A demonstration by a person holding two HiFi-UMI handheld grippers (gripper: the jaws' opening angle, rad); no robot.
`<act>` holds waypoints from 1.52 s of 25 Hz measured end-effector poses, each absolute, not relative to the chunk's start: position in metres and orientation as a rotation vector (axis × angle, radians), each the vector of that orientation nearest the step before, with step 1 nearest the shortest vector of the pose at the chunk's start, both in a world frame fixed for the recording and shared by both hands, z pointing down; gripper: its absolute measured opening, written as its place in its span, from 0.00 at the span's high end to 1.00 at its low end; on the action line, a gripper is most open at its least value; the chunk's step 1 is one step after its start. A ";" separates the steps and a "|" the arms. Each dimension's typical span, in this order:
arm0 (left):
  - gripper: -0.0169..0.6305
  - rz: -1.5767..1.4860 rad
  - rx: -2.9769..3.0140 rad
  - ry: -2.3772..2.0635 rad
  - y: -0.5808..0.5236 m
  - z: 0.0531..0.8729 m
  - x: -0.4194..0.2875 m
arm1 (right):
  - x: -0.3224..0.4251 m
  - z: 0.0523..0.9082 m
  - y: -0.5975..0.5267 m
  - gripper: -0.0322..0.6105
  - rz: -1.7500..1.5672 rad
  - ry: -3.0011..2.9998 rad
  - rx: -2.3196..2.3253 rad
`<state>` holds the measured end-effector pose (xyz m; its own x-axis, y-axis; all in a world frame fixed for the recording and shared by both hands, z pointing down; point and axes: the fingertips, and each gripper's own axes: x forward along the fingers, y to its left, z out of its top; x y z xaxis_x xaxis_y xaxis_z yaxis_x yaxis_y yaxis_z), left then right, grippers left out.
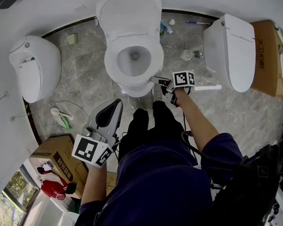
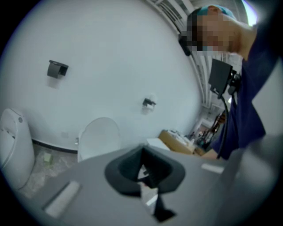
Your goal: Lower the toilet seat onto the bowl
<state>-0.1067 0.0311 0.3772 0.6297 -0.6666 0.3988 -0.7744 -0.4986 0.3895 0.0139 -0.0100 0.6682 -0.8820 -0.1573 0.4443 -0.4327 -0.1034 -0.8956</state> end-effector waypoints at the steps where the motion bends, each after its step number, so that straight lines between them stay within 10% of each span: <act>1: 0.97 0.264 2.313 -1.124 0.030 0.377 -0.107 | 0.014 0.670 -0.009 0.66 2.094 -1.955 0.658; 38: 0.97 0.323 2.257 -1.080 0.042 0.406 -0.102 | 0.015 0.730 0.048 0.72 2.165 -1.799 0.580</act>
<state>-0.1018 0.0421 0.4057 0.6380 -0.6206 0.4558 -0.7690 -0.4823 0.4196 0.0145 0.0483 0.7296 -0.8843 -0.0484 0.4644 -0.4477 -0.1946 -0.8727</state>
